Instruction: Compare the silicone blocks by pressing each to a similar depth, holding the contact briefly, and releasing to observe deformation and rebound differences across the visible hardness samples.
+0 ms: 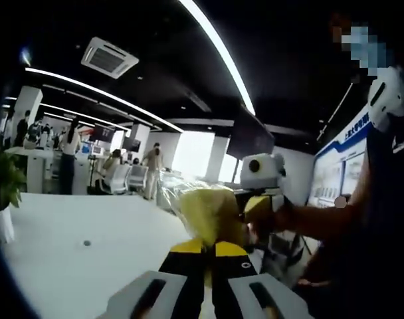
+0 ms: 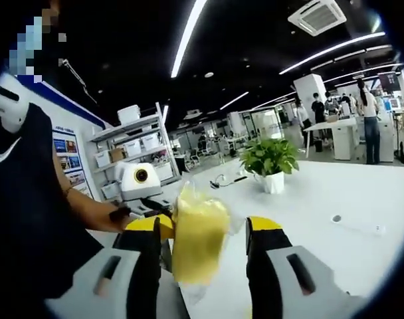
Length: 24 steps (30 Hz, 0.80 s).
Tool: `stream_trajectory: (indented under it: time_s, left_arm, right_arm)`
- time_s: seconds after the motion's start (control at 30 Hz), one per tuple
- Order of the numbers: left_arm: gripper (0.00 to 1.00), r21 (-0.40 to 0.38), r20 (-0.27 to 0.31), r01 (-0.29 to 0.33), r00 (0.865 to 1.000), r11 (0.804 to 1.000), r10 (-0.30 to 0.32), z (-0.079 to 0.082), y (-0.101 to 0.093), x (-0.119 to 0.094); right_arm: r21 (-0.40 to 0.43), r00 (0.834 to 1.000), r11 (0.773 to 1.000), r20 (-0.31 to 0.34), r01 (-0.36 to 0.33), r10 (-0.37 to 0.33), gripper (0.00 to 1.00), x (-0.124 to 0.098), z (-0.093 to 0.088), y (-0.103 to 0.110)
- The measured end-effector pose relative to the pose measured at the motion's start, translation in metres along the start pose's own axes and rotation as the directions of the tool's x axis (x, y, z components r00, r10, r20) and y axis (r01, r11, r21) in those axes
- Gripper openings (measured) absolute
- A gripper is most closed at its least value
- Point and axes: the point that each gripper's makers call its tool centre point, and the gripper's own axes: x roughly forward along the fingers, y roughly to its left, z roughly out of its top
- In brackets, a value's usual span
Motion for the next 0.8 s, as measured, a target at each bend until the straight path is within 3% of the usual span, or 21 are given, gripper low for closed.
stream_trajectory:
  time_s: [0.27, 0.4, 0.53, 0.8]
  left_arm:
    - [0.00, 0.008, -0.004, -0.006, 1.000, 1.000, 0.006, -0.003, -0.005, -0.003]
    - [0.00, 0.004, -0.004, -0.006, 1.000, 1.000, 0.006, -0.003, -0.006, -0.003]
    - [0.00, 0.009, -0.016, -0.001, 1.000, 1.000, 0.001, -0.004, -0.007, -0.003]
    - [0.01, 0.000, -0.037, -0.005, 0.999, 1.000, 0.005, -0.008, -0.004, 0.001]
  right_arm:
    - [0.043, 0.999, 0.998, 0.015, -0.050, 0.050, 0.26, 0.007, 0.000, 0.007]
    - [-0.035, 0.995, 0.994, 0.017, -0.100, 0.100, 0.15, 0.007, 0.002, 0.017]
    - [-0.031, 0.995, 0.994, 0.000, -0.101, 0.101, 0.07, 0.007, 0.000, 0.017]
    - [-0.057, 0.994, 0.992, -0.026, -0.111, 0.110, 0.02, 0.007, -0.001, 0.015]
